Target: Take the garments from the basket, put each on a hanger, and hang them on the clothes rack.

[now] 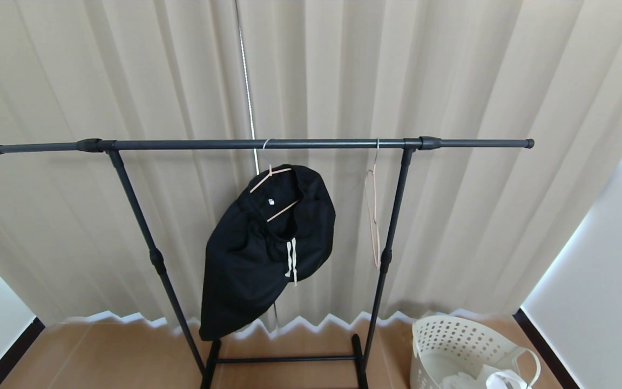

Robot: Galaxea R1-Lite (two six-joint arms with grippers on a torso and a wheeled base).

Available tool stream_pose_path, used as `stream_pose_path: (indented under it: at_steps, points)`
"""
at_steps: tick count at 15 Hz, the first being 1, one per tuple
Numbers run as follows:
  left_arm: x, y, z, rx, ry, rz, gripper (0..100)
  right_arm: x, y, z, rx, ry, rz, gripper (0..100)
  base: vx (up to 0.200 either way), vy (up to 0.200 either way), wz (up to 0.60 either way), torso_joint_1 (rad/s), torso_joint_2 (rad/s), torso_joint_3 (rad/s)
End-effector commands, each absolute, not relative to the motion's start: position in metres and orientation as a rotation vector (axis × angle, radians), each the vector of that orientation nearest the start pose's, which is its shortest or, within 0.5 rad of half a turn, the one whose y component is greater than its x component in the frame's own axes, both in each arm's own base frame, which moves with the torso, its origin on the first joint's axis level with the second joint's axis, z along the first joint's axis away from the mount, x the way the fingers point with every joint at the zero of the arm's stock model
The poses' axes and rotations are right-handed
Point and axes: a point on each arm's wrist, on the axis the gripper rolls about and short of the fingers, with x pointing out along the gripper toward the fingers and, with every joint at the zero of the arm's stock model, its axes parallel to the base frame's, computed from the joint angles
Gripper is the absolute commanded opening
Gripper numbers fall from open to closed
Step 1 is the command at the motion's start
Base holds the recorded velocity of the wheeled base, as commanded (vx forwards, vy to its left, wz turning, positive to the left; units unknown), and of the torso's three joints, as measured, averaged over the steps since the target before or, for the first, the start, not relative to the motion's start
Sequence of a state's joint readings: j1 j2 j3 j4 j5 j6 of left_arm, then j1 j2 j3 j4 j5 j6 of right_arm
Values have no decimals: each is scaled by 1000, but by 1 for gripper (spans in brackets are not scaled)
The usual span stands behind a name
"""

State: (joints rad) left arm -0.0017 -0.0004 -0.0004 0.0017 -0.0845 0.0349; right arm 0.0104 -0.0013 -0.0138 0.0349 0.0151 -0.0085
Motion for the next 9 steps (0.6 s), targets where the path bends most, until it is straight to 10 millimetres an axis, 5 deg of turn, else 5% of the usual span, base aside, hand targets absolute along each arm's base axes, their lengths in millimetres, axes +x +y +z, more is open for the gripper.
stream_pose_path:
  at_steps: [1,9]
  points:
    - [-23,-2,76,35,0,-86,100,-24,0,76,-6,21,26,100,0,0,0,-154,339,198]
    - [-23,-2,76,32,0,-87,100,-24,0,76,-1,21,28,100,0,0,0,-151,347,198]
